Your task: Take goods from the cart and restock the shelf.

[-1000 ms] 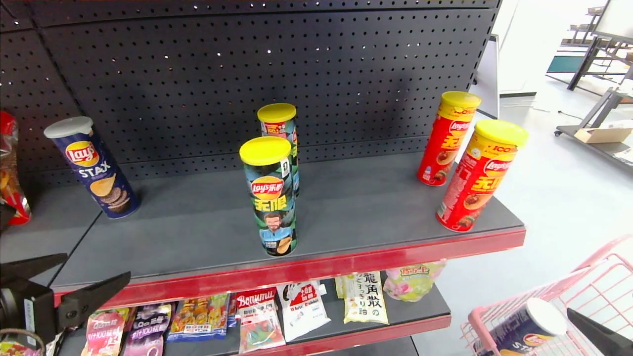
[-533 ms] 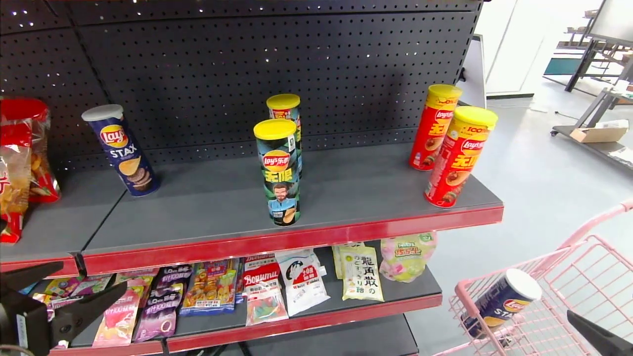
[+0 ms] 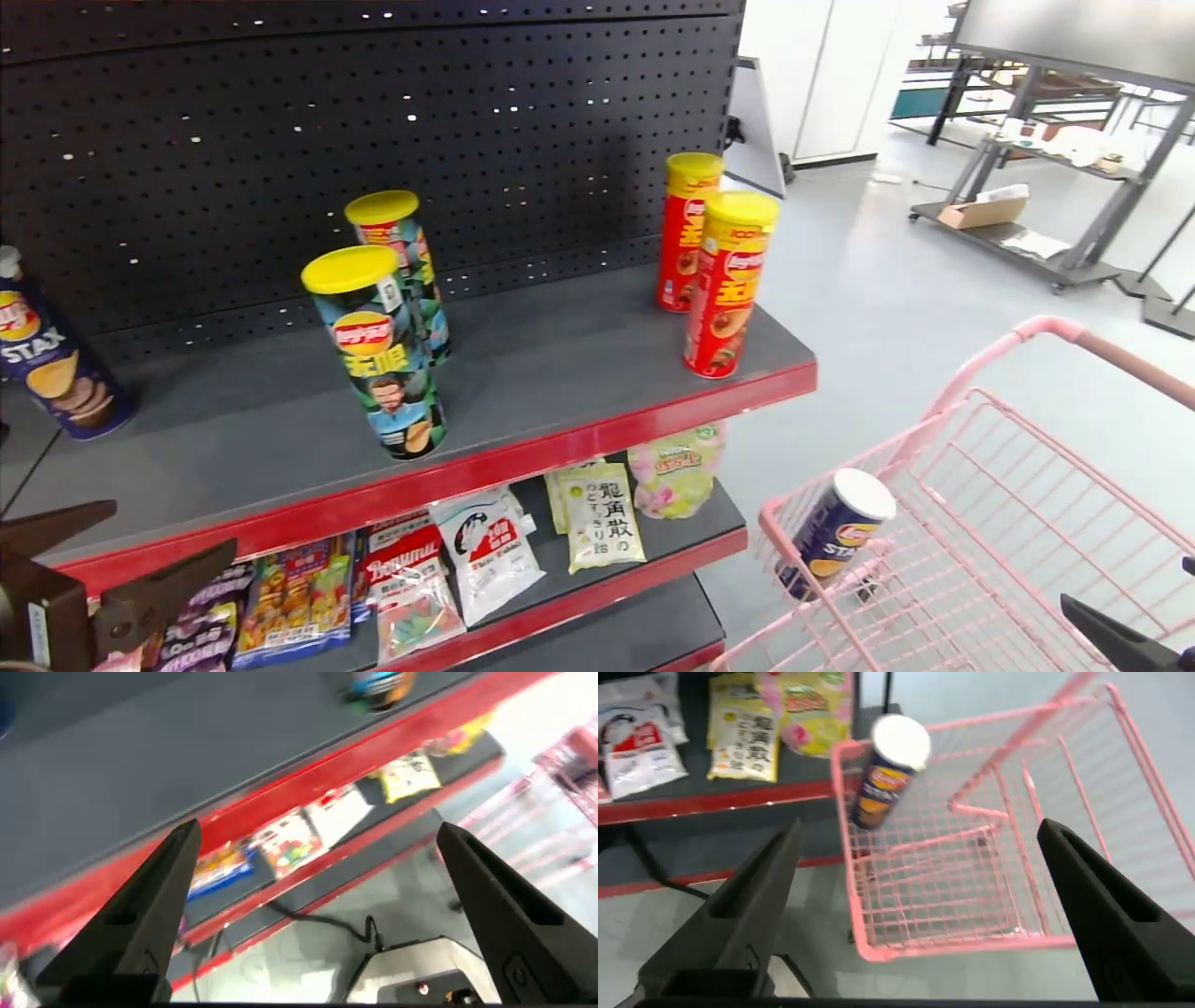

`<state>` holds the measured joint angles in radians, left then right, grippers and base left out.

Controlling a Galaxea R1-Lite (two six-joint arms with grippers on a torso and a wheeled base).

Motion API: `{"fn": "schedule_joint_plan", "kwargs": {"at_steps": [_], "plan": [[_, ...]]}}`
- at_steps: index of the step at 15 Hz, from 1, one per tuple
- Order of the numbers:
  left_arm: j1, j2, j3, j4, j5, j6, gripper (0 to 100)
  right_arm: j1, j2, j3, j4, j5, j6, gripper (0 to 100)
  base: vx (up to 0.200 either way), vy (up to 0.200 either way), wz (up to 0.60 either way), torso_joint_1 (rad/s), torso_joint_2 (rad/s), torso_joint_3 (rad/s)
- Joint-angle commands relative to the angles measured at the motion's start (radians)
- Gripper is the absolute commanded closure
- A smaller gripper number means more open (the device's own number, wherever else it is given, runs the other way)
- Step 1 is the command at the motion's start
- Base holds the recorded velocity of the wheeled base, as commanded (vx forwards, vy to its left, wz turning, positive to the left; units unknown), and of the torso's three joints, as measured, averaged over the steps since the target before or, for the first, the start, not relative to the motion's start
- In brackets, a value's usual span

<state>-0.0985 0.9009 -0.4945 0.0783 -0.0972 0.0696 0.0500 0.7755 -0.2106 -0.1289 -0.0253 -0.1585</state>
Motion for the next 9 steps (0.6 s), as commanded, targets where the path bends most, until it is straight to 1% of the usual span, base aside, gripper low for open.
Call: {"fn": "schedule_joint_plan", "kwargs": {"at_steps": [1,2,9], "plan": [[0.000,0.000,0.001,0.000,-0.001,-0.001,0,0.002,0.014,0.000,-0.001,0.001,-0.001,0,0.000,0.000,-0.60,-0.007,0.00,0.002],[-0.001,-0.002,0.001,0.000,-0.004,-0.002,0,0.002,0.021,0.000,-0.001,0.001,-0.003,0,0.000,0.000,-0.60,0.007,0.00,0.002],[-0.001,-0.022,0.002,0.001,-0.018,-0.001,0,-0.001,0.013,0.016,-0.001,-0.002,-0.001,0,0.000,0.000,0.00,0.000,0.00,0.000]]}}
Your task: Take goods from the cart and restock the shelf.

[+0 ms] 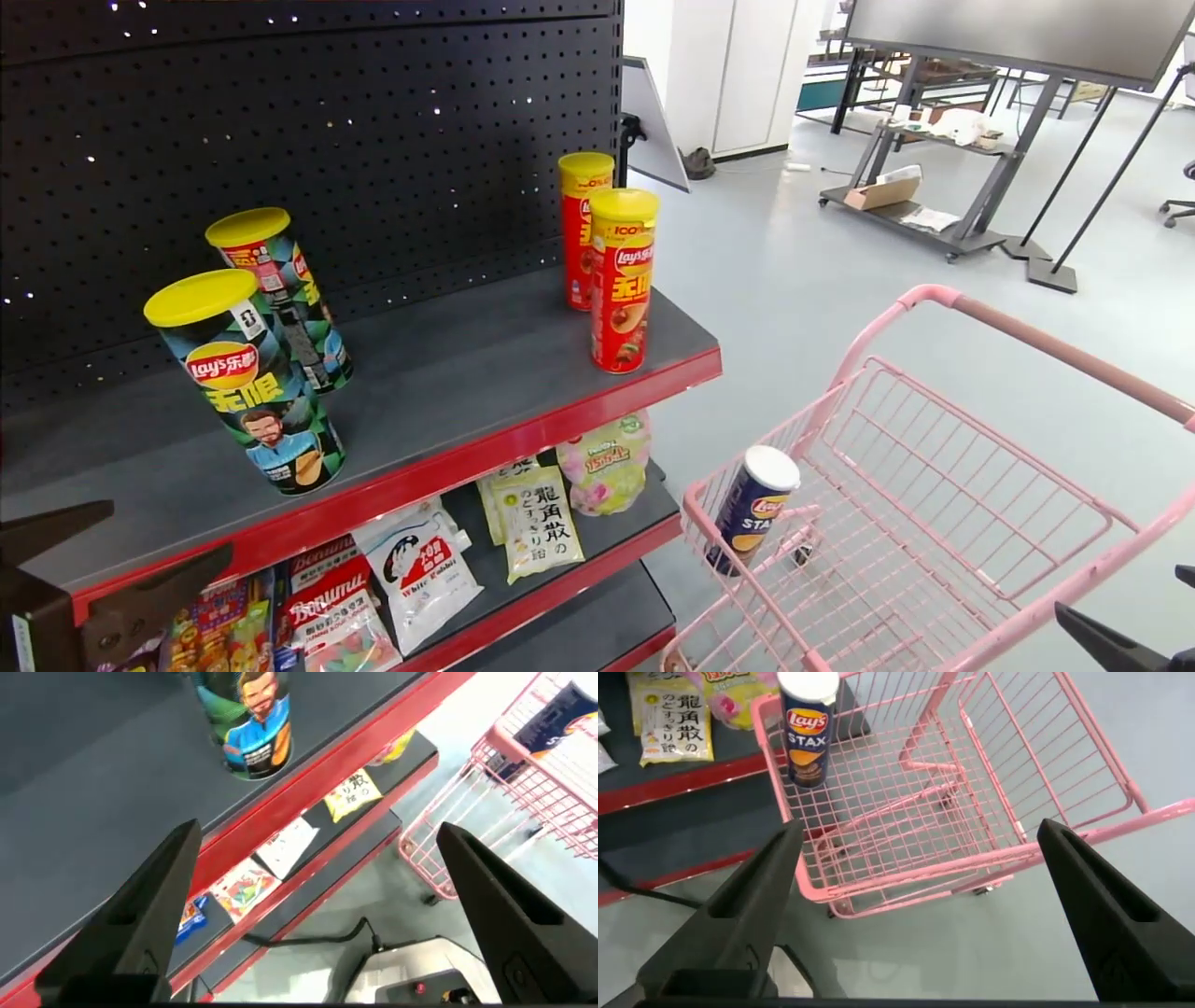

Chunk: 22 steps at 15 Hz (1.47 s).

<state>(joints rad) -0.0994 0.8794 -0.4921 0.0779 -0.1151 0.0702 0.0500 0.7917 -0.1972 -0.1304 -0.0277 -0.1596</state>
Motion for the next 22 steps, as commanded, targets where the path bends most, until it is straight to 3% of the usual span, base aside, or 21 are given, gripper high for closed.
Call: {"fn": "schedule_joint_plan", "kwargs": {"at_steps": [1,3,15,17,19,21,22], "plan": [[0.000,-0.005,0.000,0.002,-0.005,0.000,0,-0.001,-0.006,0.004,0.000,0.000,0.000,0,0.000,0.000,0.00,-0.100,0.24,0.144],[-0.002,-0.022,0.003,0.005,-0.026,0.000,0,-0.001,-0.020,0.019,0.000,0.000,0.000,0,0.000,0.000,0.00,-0.134,0.33,0.186],[-0.002,-0.154,0.084,0.003,-0.023,0.002,0,0.002,-0.045,0.045,0.000,-0.001,-0.008,0,0.000,0.000,0.00,-0.151,0.40,0.241],[-0.002,-0.177,0.099,-0.003,-0.024,0.023,0,-0.001,-0.028,0.047,-0.011,0.000,-0.014,0,0.000,0.000,0.00,-0.073,0.22,0.142],[-0.002,-0.188,0.142,-0.090,-0.021,0.034,0,0.008,0.058,0.032,-0.051,0.002,-0.006,0,0.000,0.000,0.00,-0.032,0.08,0.051],[0.000,-0.180,0.185,-0.190,-0.015,0.020,0,0.027,0.192,0.036,-0.215,0.014,0.023,0,0.000,0.000,0.00,0.000,0.00,0.000],[0.001,-0.181,0.188,-0.193,-0.014,0.020,0,0.025,0.231,0.036,-0.253,0.014,0.035,0,0.000,0.000,0.00,0.000,0.00,0.000]]}}
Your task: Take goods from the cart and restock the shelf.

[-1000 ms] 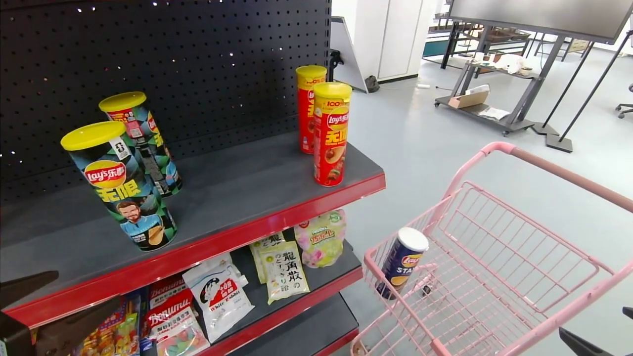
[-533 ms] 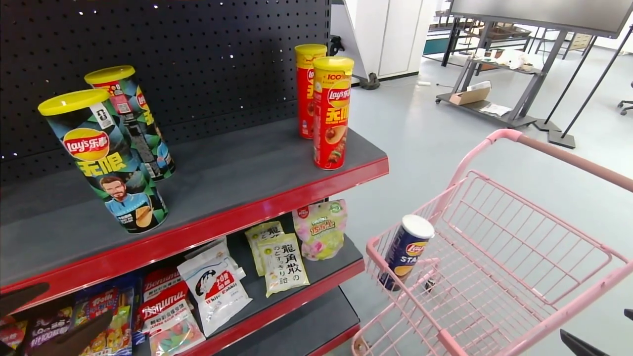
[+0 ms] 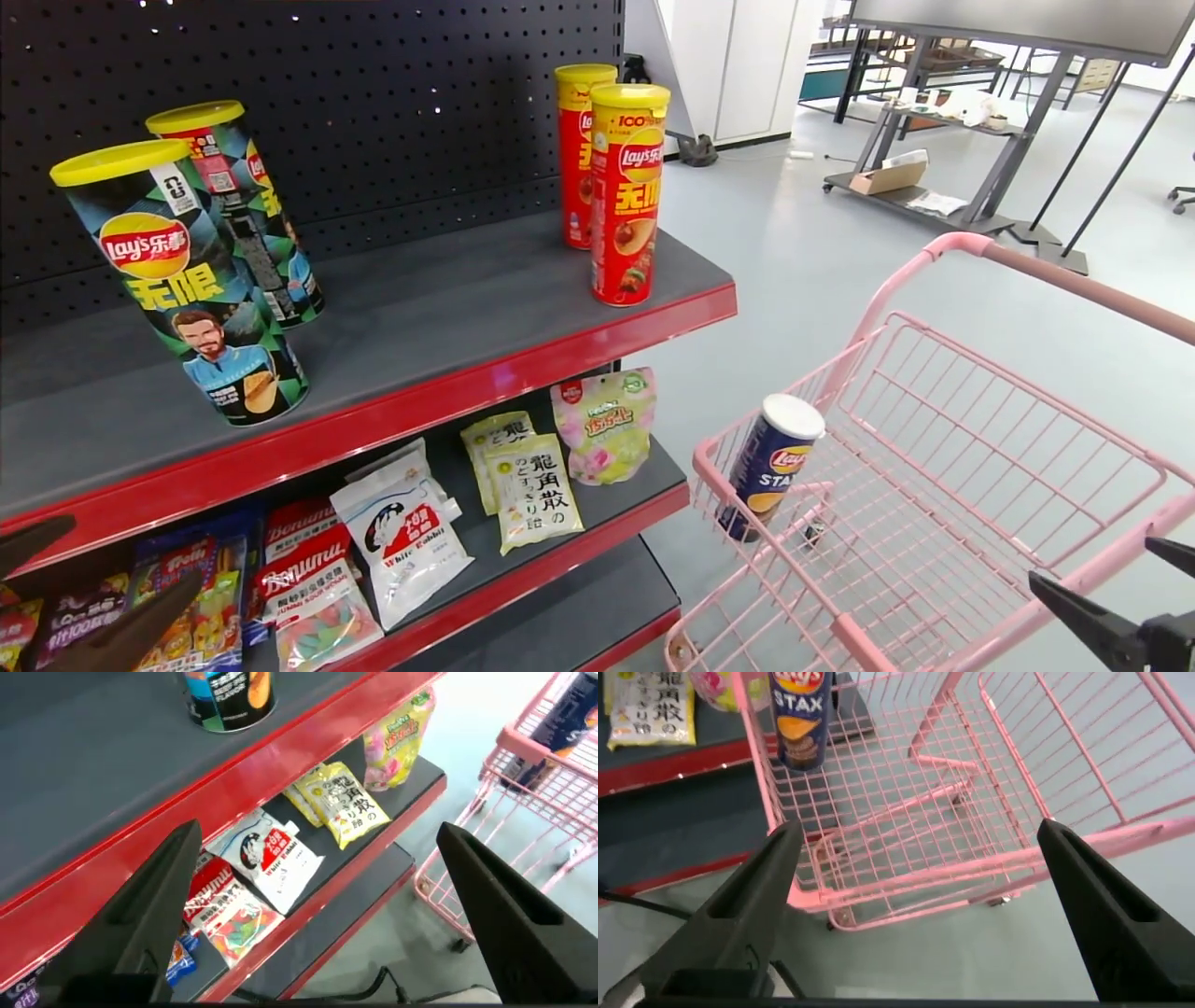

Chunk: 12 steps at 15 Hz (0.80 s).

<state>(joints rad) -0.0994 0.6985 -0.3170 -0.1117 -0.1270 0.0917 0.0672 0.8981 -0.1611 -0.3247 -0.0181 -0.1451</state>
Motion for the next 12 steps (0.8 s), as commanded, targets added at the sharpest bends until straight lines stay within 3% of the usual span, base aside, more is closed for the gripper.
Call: {"fn": "schedule_joint_plan", "kwargs": {"at_steps": [1,2,5,7,12], "plan": [[0.000,-0.001,0.013,-0.003,0.001,-0.001,0,0.000,0.188,-0.002,-0.106,-0.003,0.016,0,0.000,0.000,0.00,0.000,0.00,0.000],[0.000,0.001,0.013,-0.006,0.000,0.002,0,-0.003,0.312,-0.008,-0.152,-0.008,-0.030,0,0.000,0.000,0.00,0.000,0.00,0.000],[0.001,0.001,0.010,-0.006,0.010,0.008,0,0.055,0.479,-0.057,-0.257,0.024,0.001,0,0.000,0.000,0.00,0.000,0.00,0.000],[0.000,0.019,0.007,-0.005,0.067,0.008,0,0.158,0.665,-0.081,-0.464,0.029,0.147,0,0.000,0.000,0.00,0.000,0.00,0.000],[0.000,0.032,-0.007,-0.005,0.075,0.000,0,0.212,0.944,-0.069,-0.783,0.003,0.165,0,0.000,0.000,0.00,0.000,0.00,0.000]]}}
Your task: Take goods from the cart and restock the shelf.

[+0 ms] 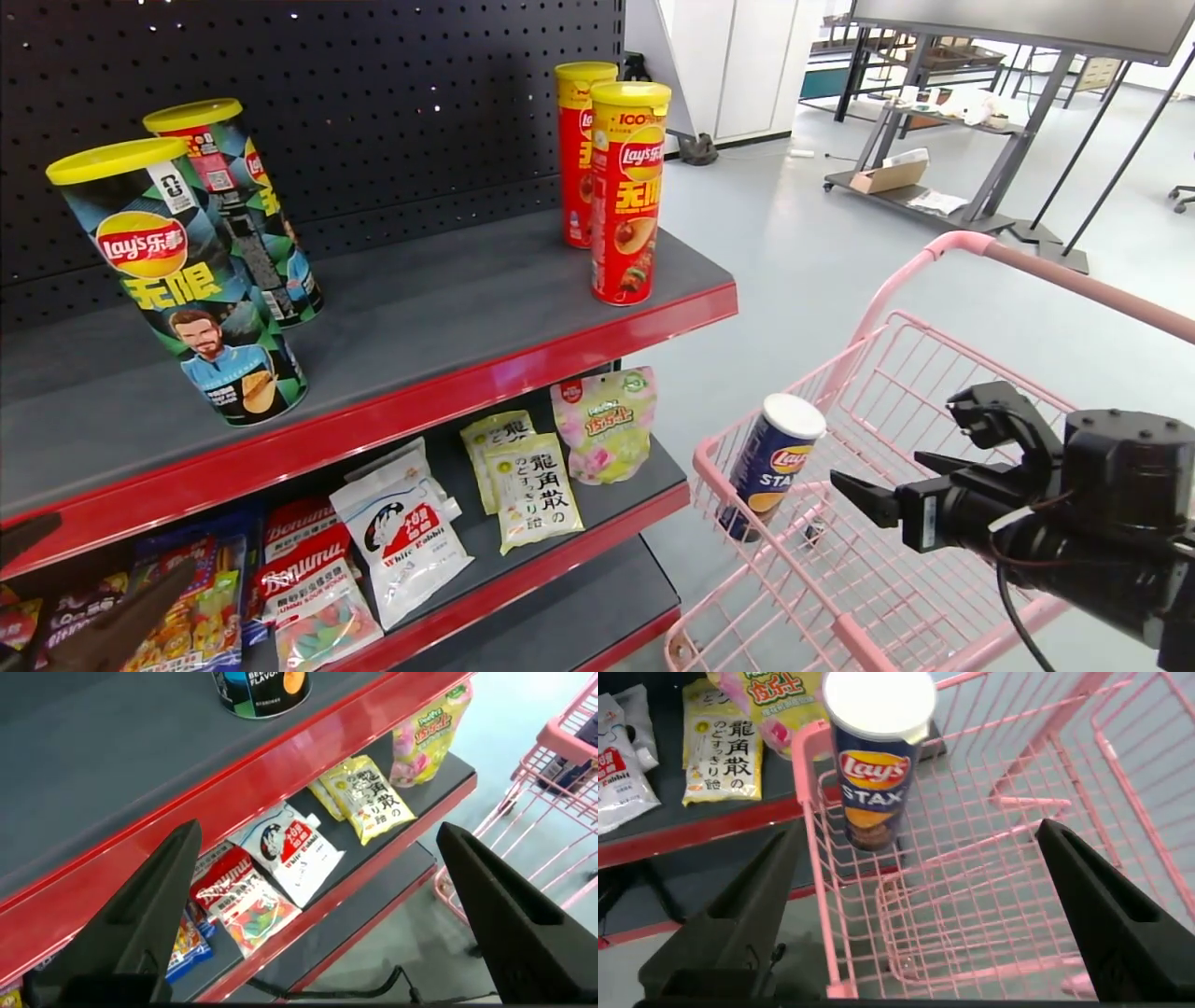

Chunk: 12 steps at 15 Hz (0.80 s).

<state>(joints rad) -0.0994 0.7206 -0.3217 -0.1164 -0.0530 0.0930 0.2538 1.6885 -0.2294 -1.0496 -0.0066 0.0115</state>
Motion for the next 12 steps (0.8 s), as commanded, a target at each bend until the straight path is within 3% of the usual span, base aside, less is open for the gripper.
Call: {"fn": "schedule_joint_plan", "kwargs": {"at_steps": [1,7,12], "plan": [[0.000,0.014,-0.005,0.000,0.001,-0.002,0,0.036,0.207,0.001,-0.129,-0.013,0.008,0,0.000,0.000,0.00,0.000,0.00,0.000],[0.000,0.033,-0.005,-0.002,-0.002,-0.001,0,0.030,0.379,-0.030,-0.320,-0.027,0.005,0,0.000,0.000,0.00,0.000,0.00,0.000],[0.000,0.049,-0.017,-0.002,-0.004,-0.001,0,0.008,0.456,-0.134,-0.333,-0.033,0.007,0,0.000,0.000,0.00,0.000,0.00,0.000]]}}
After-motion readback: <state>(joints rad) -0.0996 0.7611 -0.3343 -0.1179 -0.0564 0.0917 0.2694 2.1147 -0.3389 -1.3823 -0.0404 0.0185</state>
